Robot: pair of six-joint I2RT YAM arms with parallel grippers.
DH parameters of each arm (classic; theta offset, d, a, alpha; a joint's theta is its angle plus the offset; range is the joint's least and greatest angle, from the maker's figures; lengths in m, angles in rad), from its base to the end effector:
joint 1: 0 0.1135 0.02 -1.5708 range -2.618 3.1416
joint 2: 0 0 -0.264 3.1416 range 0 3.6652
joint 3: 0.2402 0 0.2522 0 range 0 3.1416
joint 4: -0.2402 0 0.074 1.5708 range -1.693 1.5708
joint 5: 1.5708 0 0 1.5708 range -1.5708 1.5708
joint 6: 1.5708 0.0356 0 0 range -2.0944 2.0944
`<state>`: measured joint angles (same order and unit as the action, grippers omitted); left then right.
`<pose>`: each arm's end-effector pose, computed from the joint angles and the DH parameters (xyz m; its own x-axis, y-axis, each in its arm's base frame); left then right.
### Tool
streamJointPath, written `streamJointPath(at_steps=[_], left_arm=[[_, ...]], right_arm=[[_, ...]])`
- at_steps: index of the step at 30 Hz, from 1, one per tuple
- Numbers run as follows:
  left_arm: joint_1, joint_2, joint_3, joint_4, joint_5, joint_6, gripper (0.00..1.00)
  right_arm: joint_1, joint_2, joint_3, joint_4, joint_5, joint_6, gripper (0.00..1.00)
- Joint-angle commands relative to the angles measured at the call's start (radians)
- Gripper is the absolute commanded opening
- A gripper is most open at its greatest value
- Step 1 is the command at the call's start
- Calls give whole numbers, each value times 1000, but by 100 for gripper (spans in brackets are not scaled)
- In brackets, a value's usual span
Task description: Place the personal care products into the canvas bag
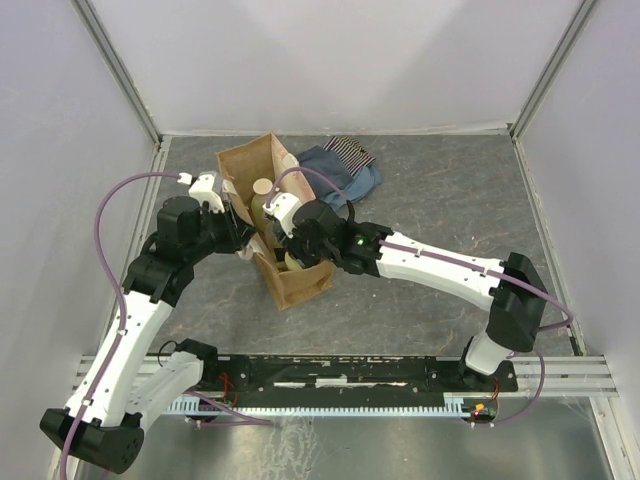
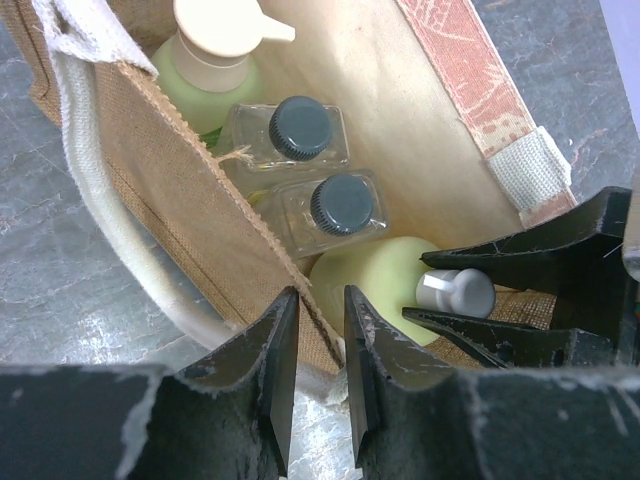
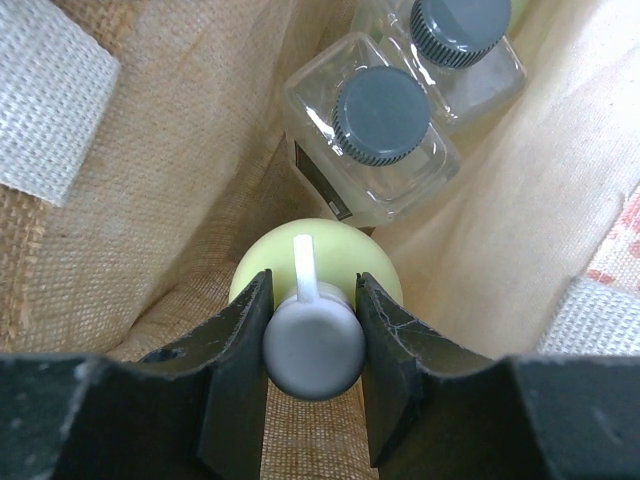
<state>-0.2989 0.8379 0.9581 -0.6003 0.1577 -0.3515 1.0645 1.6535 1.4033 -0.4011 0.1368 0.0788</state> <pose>0.1667 -0.0572 0.3482 -0.5604 -0.1831 -0.8077 0.2461 0.8944 -0.3735 0.1890 0.3308 0.3078 -0.3571 -0.4832 -0.7993 -0.7881 0.6152 -0.0198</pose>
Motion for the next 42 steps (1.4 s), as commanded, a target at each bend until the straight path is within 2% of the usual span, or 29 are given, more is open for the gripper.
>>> streamJointPath(at_steps=[1,9,12,17,24,28,35,38,40,42], left_arm=[[-3,-2,52,22,-4,29,32],[-3,-2,48,20,-6,28,32],[-3,-4,50,17,-6,28,32],[-3,-6,46,16,-11,30,32],[-3,-5,39,17,-11,30,32],[-3,-3,36,16,-13,28,32],[-3,-12,38,15,-17,28,33],[-3,-25,48,3,-41,28,45],[-3,-35,61,-13,-75,29,59],[-4,-49,81,-30,-127,29,78]], right_arm=[[5,-2,-10,-5,3,19,1],[9,19,23,-42,18,12,1],[10,56,66,-112,38,10,5],[12,65,86,-150,53,12,28],[12,40,185,-247,92,6,67],[12,22,275,-305,117,-17,77],[12,-49,387,-341,220,-25,82],[14,-131,348,-309,299,-11,85],[13,-213,287,-275,346,-7,89],[11,-273,218,-269,412,-4,94]])
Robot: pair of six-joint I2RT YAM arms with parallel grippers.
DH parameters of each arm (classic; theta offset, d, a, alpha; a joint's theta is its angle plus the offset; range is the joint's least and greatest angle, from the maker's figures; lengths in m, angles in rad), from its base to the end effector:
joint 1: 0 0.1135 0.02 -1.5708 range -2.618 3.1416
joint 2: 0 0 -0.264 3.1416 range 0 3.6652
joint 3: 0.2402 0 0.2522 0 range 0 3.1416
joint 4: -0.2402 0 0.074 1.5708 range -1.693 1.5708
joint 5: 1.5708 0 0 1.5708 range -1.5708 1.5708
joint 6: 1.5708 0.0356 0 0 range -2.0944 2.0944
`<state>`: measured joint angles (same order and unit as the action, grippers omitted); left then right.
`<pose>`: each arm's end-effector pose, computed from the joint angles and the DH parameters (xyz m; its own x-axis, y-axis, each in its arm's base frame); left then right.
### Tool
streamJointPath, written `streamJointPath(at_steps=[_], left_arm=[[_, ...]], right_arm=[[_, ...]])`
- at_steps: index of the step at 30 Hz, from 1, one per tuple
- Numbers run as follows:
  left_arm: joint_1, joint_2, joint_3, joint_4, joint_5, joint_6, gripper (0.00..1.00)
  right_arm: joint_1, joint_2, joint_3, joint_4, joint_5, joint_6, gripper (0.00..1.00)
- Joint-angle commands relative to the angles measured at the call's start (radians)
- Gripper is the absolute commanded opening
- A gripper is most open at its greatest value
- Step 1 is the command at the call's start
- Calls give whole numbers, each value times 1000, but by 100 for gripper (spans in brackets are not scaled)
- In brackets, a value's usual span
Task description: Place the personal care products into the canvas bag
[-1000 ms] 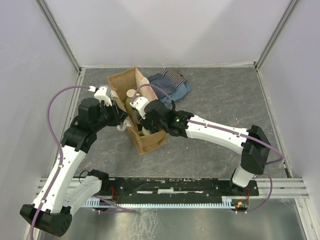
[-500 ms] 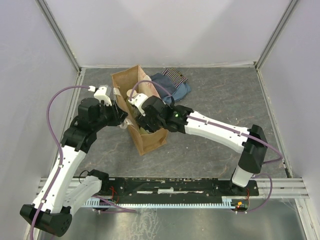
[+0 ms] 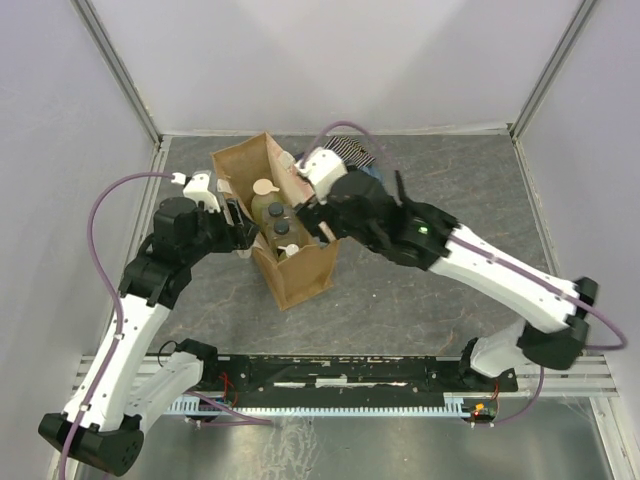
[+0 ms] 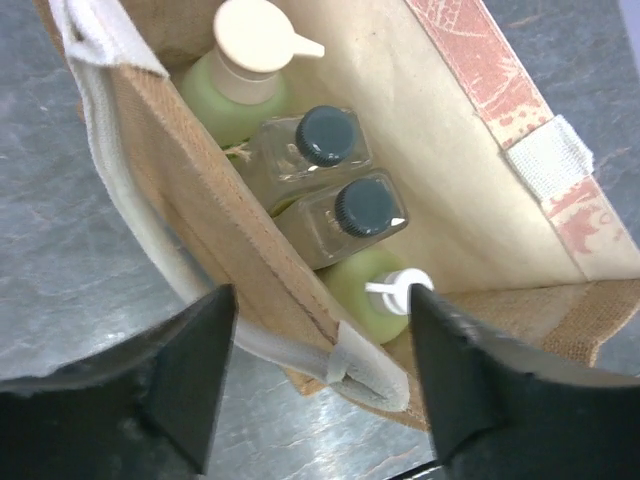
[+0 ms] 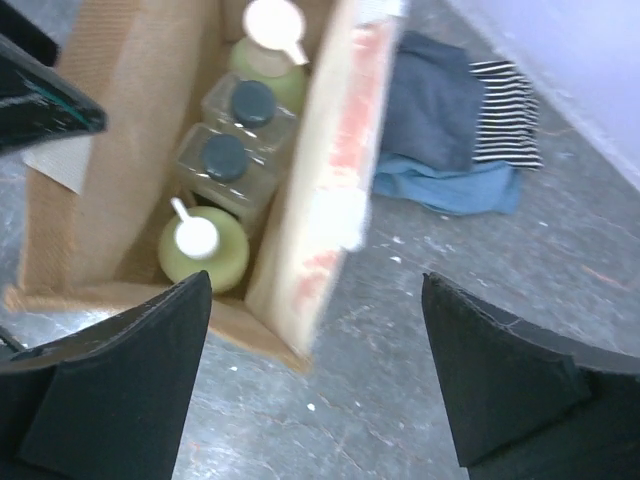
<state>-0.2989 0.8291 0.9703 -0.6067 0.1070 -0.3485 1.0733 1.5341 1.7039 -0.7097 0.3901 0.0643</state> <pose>0.1647 -0.0547 0.3529 -0.5343 -0.1906 -0.8235 0.2144 0.9118 -0.3502 0.1710 0.2865 0.4229 -0.2870 -0.4040 -0.8686 -0.6400 0.7556 -0.1400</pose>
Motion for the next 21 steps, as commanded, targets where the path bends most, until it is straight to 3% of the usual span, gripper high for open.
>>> streamJointPath(at_steps=[1,2,5,15,21], left_arm=[[-3,-48,77,-30,-106,26,87],[-3,-56,87,-38,-141,26,93],[-3,-67,113,-59,-244,40,97],[0,33,130,-130,-451,88,100],[67,55,105,-151,-563,137,100]], right_arm=[[-1,-182,-110,32,197,12,96],[-9,-205,-137,24,233,13,98],[-71,-271,-229,1,267,35,100],[-419,-406,-503,34,20,104,100],[-575,-431,-596,46,-74,117,100]])
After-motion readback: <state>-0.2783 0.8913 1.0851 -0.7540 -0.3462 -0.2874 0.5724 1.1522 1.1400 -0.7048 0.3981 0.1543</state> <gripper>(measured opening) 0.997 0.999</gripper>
